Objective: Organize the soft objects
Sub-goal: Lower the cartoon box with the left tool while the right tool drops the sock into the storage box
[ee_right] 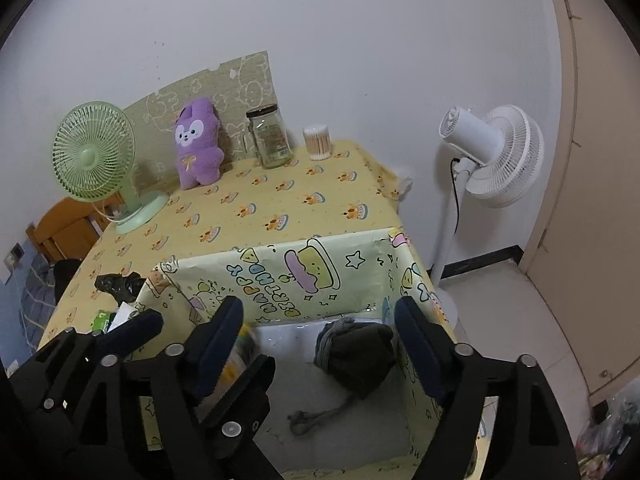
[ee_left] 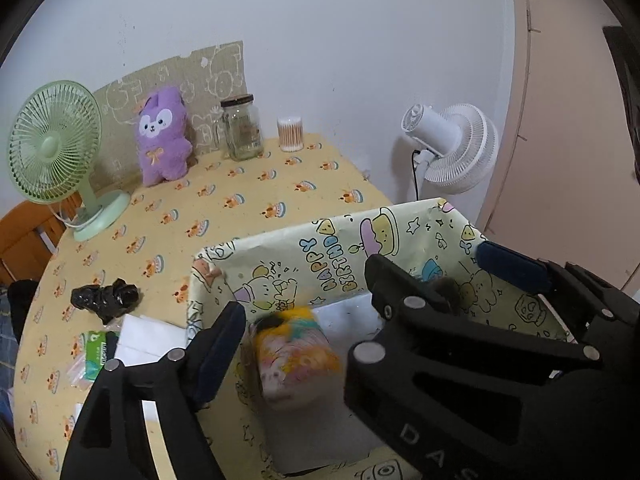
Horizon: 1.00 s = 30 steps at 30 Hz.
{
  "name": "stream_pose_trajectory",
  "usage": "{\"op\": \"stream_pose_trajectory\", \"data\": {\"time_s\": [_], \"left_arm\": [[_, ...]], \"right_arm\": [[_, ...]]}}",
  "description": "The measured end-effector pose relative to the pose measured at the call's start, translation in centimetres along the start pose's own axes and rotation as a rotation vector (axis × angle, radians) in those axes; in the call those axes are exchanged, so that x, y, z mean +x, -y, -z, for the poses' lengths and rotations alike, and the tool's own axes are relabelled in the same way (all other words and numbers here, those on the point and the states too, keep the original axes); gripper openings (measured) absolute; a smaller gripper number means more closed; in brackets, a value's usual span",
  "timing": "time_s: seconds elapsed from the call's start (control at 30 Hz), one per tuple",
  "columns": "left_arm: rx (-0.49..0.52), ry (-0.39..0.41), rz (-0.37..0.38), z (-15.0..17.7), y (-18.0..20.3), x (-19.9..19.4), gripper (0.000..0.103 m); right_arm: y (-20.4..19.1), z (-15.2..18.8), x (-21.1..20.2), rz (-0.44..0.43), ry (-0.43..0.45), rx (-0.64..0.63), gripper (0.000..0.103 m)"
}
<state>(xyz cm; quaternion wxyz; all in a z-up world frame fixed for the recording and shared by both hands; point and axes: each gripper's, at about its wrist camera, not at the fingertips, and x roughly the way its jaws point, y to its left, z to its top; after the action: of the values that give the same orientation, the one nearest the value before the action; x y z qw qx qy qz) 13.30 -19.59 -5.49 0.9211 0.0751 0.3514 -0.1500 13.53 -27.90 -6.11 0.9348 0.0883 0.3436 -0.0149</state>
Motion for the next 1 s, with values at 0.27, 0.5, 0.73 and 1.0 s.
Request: {"op": "stream_pose_trajectory", "data": {"time_s": [0.27, 0.5, 0.73, 1.0], "left_arm": [[0.019, 0.03, 0.001, 0.3, -0.5, -1.9, 0.089], [0.019, 0.069, 0.005, 0.8, -1.1, -4.1, 0.089], [0.014, 0.112, -0.002, 1.4, -2.1, -6.6, 0.089], [0.016, 0.151, 0.008, 2.2, -3.5, -9.0, 0.089]], "right_arm": [[-1.1, 0.3, -1.9, 0.044, 0.018, -0.01, 0.093], [-2.3, 0.7, -4.1, 0.053, 0.053, -0.015, 0.093], [-3.9, 1.1, -6.4, 0.068, 0.086, -0.016, 0.094], [-6.2, 1.5, -8.9, 0.099, 0.137, -0.045, 0.096]]}}
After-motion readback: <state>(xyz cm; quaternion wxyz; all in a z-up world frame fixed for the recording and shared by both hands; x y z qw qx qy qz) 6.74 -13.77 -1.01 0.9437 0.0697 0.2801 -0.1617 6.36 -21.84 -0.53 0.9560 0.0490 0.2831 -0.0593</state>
